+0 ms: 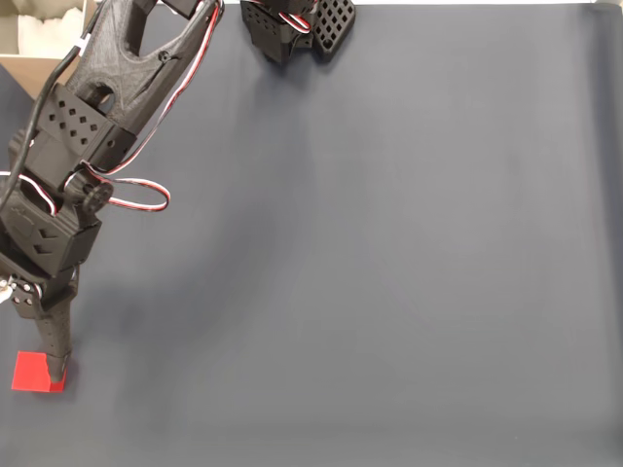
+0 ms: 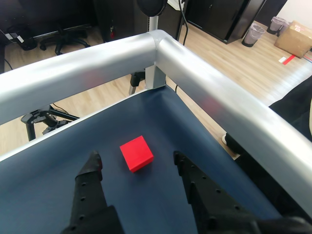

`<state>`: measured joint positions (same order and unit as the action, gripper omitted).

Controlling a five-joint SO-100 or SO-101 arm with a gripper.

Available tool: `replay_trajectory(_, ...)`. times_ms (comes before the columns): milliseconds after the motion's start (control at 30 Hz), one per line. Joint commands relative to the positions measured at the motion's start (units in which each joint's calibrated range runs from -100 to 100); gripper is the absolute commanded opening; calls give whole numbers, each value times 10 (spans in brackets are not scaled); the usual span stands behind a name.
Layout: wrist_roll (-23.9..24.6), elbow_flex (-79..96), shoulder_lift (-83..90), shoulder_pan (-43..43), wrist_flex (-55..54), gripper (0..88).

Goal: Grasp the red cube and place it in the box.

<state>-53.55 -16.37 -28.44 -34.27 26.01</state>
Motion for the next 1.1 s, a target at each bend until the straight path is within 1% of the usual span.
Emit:
replay_trajectory(0, 4, -33, 4, 10, -13, 348)
replay_trajectory(1067, -2, -46, -85, 19, -76, 354)
